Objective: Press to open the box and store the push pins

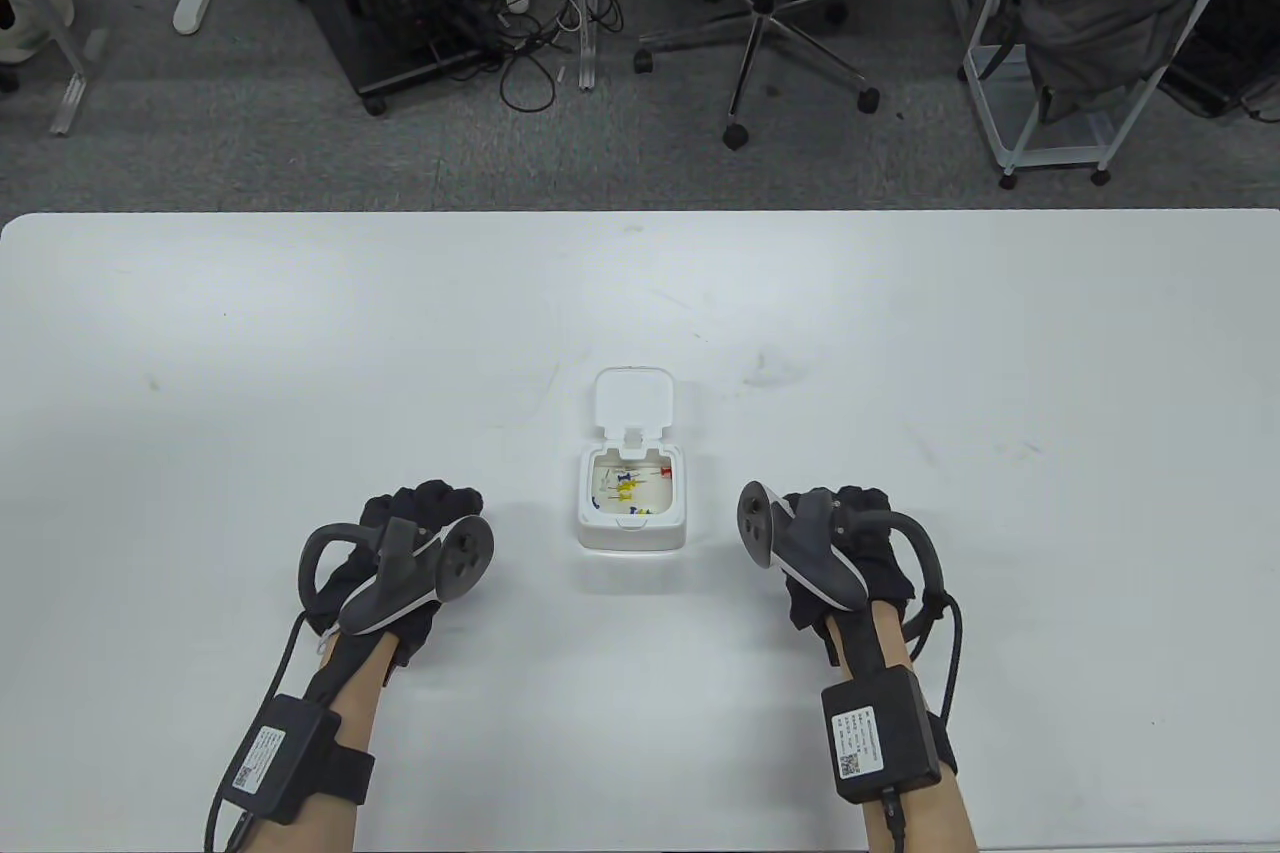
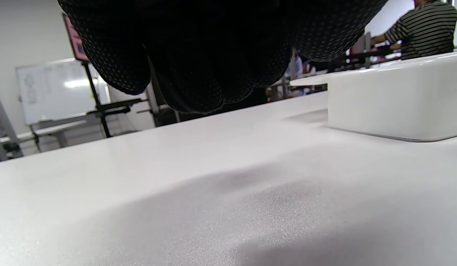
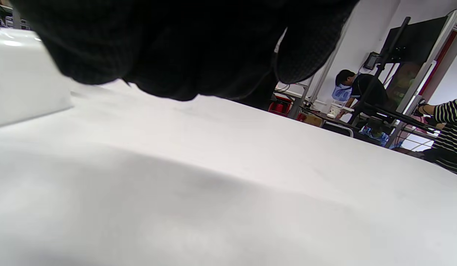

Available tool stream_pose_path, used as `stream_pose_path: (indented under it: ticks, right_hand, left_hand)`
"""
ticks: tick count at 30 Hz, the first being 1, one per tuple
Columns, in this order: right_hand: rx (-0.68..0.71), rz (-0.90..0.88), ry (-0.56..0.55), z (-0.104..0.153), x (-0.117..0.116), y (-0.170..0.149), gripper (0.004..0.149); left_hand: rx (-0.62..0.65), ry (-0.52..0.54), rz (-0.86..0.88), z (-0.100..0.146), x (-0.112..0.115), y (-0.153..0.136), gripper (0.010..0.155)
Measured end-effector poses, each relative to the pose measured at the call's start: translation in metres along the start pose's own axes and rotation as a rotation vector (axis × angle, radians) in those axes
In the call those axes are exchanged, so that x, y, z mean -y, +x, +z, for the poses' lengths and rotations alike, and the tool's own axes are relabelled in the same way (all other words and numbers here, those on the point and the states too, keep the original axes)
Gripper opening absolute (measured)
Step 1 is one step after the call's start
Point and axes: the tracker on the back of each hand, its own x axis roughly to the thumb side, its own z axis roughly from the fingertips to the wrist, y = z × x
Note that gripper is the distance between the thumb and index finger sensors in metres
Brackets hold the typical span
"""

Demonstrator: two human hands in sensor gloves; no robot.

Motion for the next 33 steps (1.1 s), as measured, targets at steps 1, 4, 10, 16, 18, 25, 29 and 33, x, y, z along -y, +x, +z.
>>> stream_pose_path:
  ticks: [1, 4, 10, 16, 18, 25, 29, 33]
  right_hand:
    - [0.006, -0.008, -0.01, -0.003, 0.004, 0.005, 0.044]
    - [0.032, -0.018, -0.028, -0.012, 0.017, 0.019, 0.044]
    - [0.072, -0.041, -0.053, -0.023, 0.032, 0.044, 0.043]
    - [0.111, -0.05, -0.06, -0.034, 0.04, 0.068, 0.043]
    - [0.125, -0.053, -0.063, -0.037, 0.041, 0.074, 0.043]
    - [0.161, -0.043, -0.059, -0.046, 0.041, 0.094, 0.043]
    - [0.181, -0.036, -0.05, -0.049, 0.038, 0.103, 0.043]
    - [0.193, -0.023, -0.042, -0.052, 0.035, 0.107, 0.045]
  left_hand:
    - [0.003, 0.002, -0.003, 0.0, 0.0, 0.001, 0.049]
    - [0.007, 0.007, -0.014, 0.0, -0.001, 0.001, 0.049]
    - [0.011, 0.004, -0.013, -0.001, 0.0, 0.003, 0.049]
    - [0.01, 0.011, -0.018, 0.0, 0.0, 0.003, 0.05]
    - [0.01, 0.01, -0.02, 0.0, 0.0, 0.003, 0.05]
    - [-0.006, 0.0, -0.016, 0.0, 0.002, -0.002, 0.049]
    - [-0.017, 0.002, -0.012, 0.001, 0.002, -0.004, 0.05]
    - [-0.022, -0.006, -0.009, 0.002, 0.004, -0.005, 0.049]
